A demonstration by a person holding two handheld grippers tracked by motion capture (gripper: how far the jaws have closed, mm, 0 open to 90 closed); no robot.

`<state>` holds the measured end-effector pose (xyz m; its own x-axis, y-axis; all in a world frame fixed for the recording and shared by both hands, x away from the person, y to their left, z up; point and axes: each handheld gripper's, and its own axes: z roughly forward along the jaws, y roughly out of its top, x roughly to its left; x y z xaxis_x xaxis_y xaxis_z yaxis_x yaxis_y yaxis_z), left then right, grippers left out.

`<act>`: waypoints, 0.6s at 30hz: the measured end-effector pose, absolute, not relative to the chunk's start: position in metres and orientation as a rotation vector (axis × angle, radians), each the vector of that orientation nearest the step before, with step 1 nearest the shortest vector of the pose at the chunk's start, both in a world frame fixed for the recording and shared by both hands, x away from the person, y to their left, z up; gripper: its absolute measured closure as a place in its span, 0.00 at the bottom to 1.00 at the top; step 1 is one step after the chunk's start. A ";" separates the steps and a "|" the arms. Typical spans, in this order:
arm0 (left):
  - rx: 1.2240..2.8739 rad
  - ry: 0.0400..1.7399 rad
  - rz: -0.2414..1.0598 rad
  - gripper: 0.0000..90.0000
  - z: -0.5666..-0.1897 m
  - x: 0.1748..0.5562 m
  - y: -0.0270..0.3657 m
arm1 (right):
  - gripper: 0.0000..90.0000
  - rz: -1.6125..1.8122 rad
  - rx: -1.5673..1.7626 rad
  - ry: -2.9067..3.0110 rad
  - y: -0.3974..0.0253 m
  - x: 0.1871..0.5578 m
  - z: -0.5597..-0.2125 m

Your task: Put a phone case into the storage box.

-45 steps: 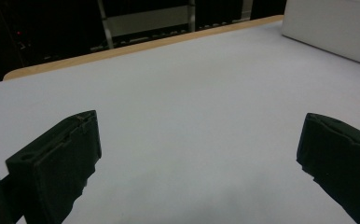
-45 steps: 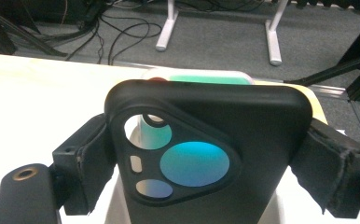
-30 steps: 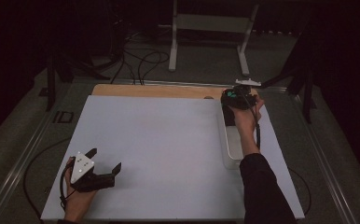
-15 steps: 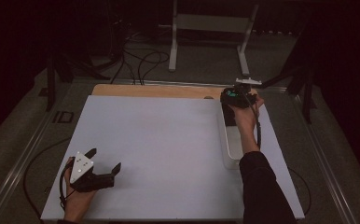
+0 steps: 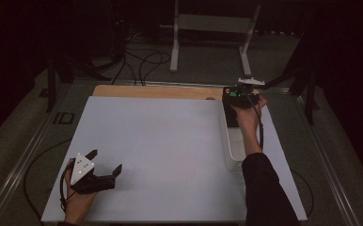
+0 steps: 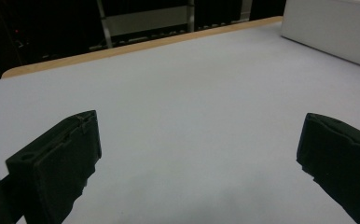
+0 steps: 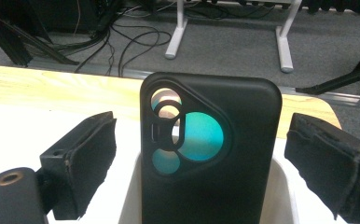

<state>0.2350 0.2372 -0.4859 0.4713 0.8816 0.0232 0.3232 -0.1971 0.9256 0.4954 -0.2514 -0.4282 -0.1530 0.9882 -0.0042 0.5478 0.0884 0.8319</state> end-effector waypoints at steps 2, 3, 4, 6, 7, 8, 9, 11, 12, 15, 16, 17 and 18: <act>1.752 1.030 0.722 0.00 -0.486 0.235 0.237 | 0.10 0.951 1.517 1.775 -0.251 0.494 -0.427; 1.754 1.029 0.722 0.00 -0.486 0.235 0.237 | 0.10 0.959 1.519 1.776 -0.251 0.493 -0.427; 1.754 1.029 0.721 0.00 -0.486 0.235 0.237 | 0.10 0.967 1.519 1.779 -0.251 0.492 -0.427; 1.758 1.028 0.723 0.00 -0.486 0.235 0.236 | 0.10 0.968 1.508 1.795 -0.250 0.489 -0.427; 1.758 1.028 0.723 0.00 -0.486 0.235 0.236 | 0.10 0.970 1.507 1.801 -0.250 0.488 -0.427; 1.759 1.027 0.723 0.00 -0.486 0.235 0.236 | 0.10 0.970 1.504 1.807 -0.249 0.487 -0.427; 1.758 1.027 0.722 0.00 -0.486 0.235 0.236 | 0.10 0.974 1.502 1.812 -0.249 0.486 -0.428; 1.760 1.028 0.719 0.00 -0.487 0.236 0.236 | 0.10 0.979 1.496 1.826 -0.249 0.483 -0.428; 1.761 1.028 0.718 0.00 -0.487 0.236 0.236 | 0.10 0.987 1.494 1.834 -0.249 0.482 -0.428; 1.767 1.028 0.714 0.00 -0.487 0.236 0.235 | 0.10 1.014 1.495 1.854 -0.248 0.477 -0.428; 1.768 1.028 0.713 0.00 -0.487 0.236 0.235 | 0.10 1.023 1.496 1.860 -0.249 0.476 -0.428; 1.769 1.028 0.713 0.00 -0.487 0.236 0.235 | 0.10 1.030 1.495 1.867 -0.249 0.475 -0.428; 1.769 1.029 0.712 0.00 -0.487 0.236 0.235 | 0.10 1.033 1.489 1.875 -0.249 0.474 -0.428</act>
<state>0.2364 0.2349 -0.4873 0.4794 0.8772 0.0257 0.3332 -0.2090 0.9194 0.4736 -0.2486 -0.4276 -0.2541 0.9656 0.0547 0.5625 0.1015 0.8205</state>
